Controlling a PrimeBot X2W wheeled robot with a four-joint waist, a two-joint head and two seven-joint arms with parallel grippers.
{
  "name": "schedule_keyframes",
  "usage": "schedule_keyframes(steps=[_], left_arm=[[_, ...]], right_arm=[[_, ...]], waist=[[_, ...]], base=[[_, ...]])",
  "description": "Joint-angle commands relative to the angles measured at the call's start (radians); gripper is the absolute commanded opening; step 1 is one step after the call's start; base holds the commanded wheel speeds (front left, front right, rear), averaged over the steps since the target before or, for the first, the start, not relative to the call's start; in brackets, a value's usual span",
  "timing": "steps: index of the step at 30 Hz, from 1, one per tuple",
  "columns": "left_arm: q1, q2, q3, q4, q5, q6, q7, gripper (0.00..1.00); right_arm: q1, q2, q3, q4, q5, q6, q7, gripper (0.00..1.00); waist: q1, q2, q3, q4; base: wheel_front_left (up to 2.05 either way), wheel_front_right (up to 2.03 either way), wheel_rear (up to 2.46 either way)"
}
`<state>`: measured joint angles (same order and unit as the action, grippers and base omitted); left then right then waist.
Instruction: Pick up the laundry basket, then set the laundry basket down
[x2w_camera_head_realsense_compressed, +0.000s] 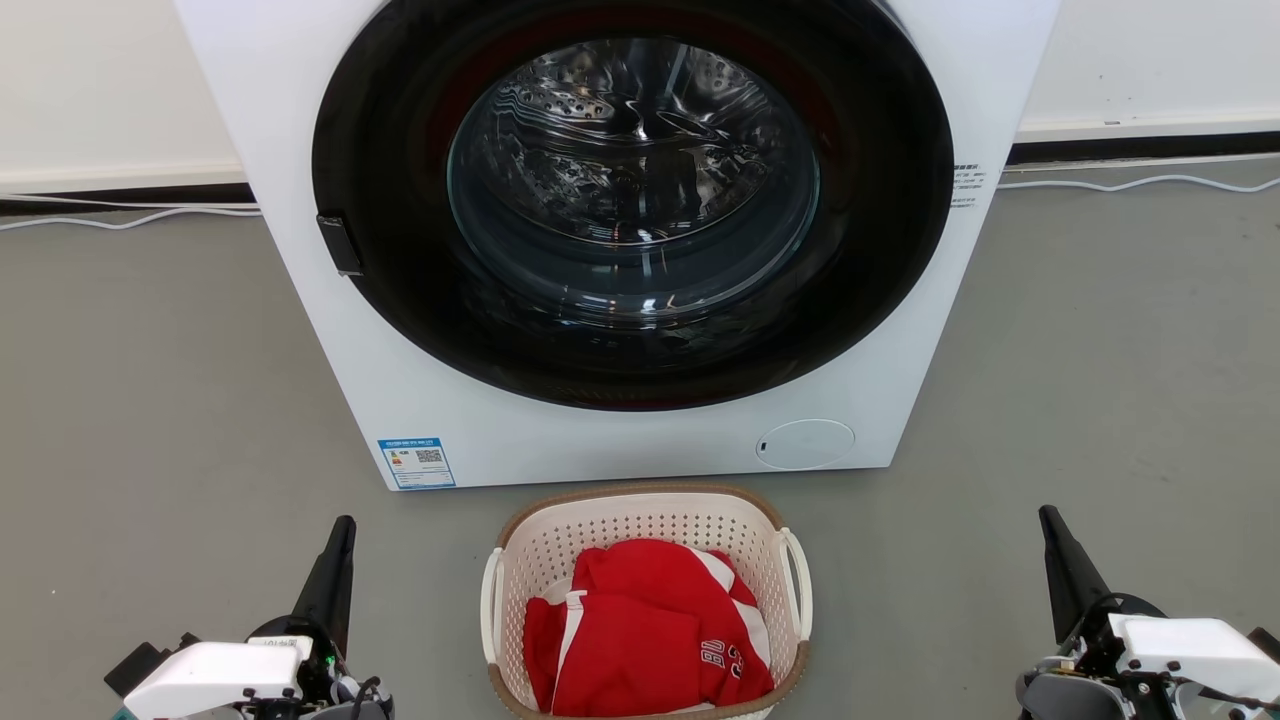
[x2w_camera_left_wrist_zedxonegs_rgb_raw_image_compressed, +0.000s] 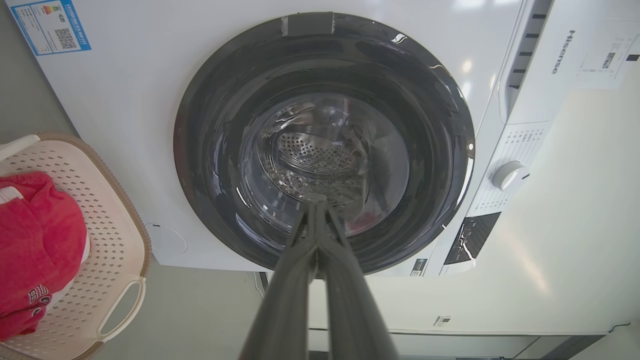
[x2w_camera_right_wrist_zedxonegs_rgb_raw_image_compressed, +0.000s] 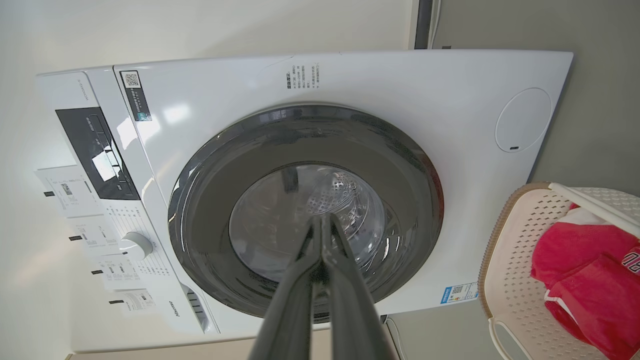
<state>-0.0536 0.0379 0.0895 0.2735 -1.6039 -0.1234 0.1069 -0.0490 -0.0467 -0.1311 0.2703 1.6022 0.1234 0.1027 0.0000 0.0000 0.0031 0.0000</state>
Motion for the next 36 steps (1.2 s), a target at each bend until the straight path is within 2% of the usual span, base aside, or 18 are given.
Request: schedule_keyframes(steps=[1,36], left_arm=[[-0.054,0.012,0.024,-0.029,-0.005,-0.007,0.006,0.00],[-0.054,0.012,0.024,-0.029,-0.005,-0.007,0.006,0.00]], right_arm=[[-0.059,-0.004,0.018,-0.026,0.007,0.007,0.010,0.00],[-0.059,-0.004,0.018,-0.026,0.007,0.007,0.010,0.00]], waist=[[0.0000,0.0000,0.000,0.000],[0.0000,0.0000,0.000,0.000]], base=[[0.00,0.00,0.00],[0.00,0.00,0.00]])
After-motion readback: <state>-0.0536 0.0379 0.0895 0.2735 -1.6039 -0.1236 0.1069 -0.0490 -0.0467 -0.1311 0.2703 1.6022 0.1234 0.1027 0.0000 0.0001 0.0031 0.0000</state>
